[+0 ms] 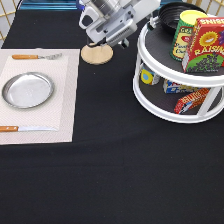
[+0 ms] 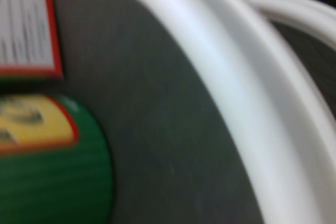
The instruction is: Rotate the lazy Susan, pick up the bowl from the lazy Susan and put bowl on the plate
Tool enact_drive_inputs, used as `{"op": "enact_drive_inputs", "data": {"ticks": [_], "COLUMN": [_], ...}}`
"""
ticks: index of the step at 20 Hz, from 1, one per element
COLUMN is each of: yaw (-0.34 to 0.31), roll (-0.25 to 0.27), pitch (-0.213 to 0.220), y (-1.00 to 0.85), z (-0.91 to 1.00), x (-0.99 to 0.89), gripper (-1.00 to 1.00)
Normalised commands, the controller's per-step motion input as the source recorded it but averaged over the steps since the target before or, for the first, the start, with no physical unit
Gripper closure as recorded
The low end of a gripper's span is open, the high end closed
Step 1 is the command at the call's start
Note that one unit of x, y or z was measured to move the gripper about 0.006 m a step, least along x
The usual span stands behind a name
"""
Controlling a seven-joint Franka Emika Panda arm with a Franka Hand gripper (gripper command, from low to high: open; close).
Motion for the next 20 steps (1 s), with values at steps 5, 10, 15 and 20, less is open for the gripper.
{"op": "enact_drive_inputs", "data": {"ticks": [5, 10, 15, 20], "yaw": [0.067, 0.044, 0.001, 0.000], "roll": [-0.074, -0.066, -0.027, -0.015], "pitch": [0.000, 0.032, 0.073, 0.072], "y": [0.27, 0.56, 0.25, -0.05], "z": [-0.10, -0.01, -0.10, -0.15], "x": [-0.73, -0.24, 0.00, 0.18], "gripper": [-1.00, -1.00, -1.00, -1.00]}}
